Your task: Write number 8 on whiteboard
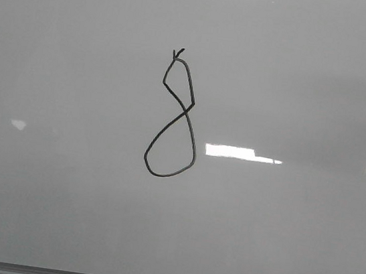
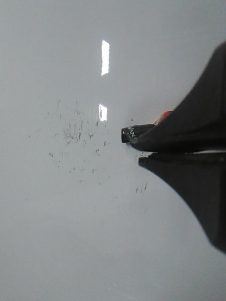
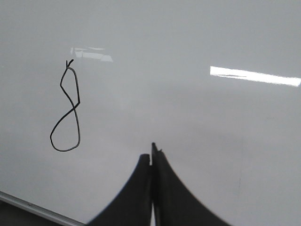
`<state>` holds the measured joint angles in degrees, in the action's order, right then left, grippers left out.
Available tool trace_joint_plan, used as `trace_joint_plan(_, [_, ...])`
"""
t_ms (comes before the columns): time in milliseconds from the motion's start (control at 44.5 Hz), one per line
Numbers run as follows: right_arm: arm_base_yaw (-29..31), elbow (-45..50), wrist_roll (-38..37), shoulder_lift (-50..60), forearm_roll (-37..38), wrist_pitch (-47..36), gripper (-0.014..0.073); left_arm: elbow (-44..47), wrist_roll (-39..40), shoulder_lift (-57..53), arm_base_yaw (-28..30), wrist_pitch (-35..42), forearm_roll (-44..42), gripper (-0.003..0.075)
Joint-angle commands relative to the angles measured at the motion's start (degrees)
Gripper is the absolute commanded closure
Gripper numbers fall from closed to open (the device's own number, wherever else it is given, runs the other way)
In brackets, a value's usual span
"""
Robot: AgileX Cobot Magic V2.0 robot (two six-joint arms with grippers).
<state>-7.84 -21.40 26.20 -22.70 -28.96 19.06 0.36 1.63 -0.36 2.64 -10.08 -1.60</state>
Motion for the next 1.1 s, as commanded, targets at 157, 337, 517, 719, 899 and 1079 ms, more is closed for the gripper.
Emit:
trace_joint_plan(157, [0.35,-1.69,0.11,-0.16,-0.89,-3.58,0.0662,0.15,0.55,-1.07,0.14,4.47,0.05,0.0739])
trace_joint_plan(337, [0.88,0.89,2.04,2.07,5.47,-10.88,0.0662,0.15,0.55,-1.07,0.14,4.47,0.05,0.0739])
trace_joint_plan(517, [5.53,8.51,-1.52,9.84,10.83,-14.96,0.0662,0.15,0.55,-1.07,0.14,4.47,0.05,0.0739])
trace_joint_plan(719, [9.48,15.87,-17.08,17.88,21.14,-13.96,0.0662,0.15,0.55,-1.07,0.14,4.47,0.05,0.0739])
trace_joint_plan(899, [10.60,21.06,-27.94,21.82,29.36,-13.91,0.0662,0.15,0.55,-1.07,0.14,4.47,0.05,0.0739])
trace_joint_plan(1079, [10.66,22.75,-27.94,24.33,29.74,-12.17,0.0662,0.15,0.55,-1.07,0.14,4.47,0.05,0.0739])
